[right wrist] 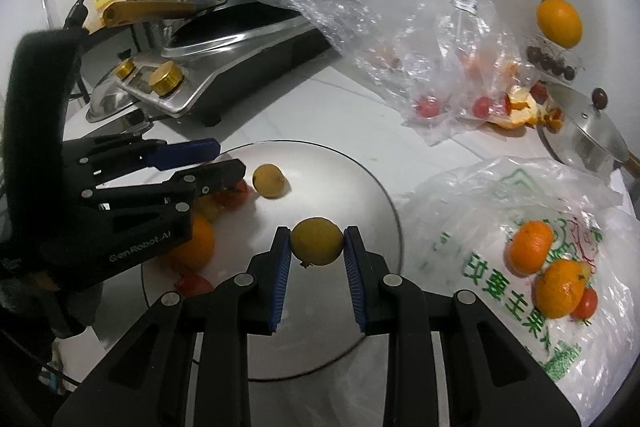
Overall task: Organize fruits
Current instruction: 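Open the left gripper to drop the tomato while the right lowers and releases the yellow fruit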
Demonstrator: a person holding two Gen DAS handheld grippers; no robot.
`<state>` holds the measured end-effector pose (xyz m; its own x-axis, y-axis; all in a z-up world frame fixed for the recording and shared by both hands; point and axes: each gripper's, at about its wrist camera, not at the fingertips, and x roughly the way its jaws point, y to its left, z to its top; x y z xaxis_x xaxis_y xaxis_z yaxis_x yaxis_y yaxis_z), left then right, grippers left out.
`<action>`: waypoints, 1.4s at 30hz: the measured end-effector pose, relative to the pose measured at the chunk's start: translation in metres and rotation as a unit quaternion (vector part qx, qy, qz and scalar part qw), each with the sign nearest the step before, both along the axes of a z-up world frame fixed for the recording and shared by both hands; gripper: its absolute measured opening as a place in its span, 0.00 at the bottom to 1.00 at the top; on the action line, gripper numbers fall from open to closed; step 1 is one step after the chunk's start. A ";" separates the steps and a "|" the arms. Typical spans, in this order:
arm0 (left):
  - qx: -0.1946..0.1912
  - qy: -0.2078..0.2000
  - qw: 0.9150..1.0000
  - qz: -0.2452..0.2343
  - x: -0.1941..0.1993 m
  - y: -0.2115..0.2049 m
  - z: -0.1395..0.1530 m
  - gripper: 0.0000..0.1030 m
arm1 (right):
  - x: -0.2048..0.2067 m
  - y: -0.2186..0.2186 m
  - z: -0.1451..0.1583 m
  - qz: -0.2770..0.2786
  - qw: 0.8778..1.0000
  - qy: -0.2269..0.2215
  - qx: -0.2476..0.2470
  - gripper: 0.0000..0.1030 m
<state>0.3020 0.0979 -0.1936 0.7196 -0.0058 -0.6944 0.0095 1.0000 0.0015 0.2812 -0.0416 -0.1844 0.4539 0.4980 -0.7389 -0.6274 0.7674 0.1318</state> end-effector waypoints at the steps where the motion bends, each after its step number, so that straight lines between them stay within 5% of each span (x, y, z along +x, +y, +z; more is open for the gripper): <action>1: -0.001 -0.002 1.000 0.002 -0.002 0.002 0.001 0.32 | 0.000 0.003 0.000 0.004 1.000 0.001 0.000 0.28; 32: -0.021 -0.011 1.000 0.015 -0.041 0.027 0.010 0.34 | -0.002 0.048 -0.008 0.030 0.999 0.031 0.016 0.29; 36: -0.023 -0.010 1.000 0.016 -0.045 0.024 0.011 0.50 | -0.006 0.045 -0.004 0.027 0.999 0.027 0.018 0.29; 42: -0.022 -0.018 1.000 0.009 -0.051 0.015 0.018 0.51 | -0.014 0.029 0.005 0.014 1.000 0.018 0.020 0.29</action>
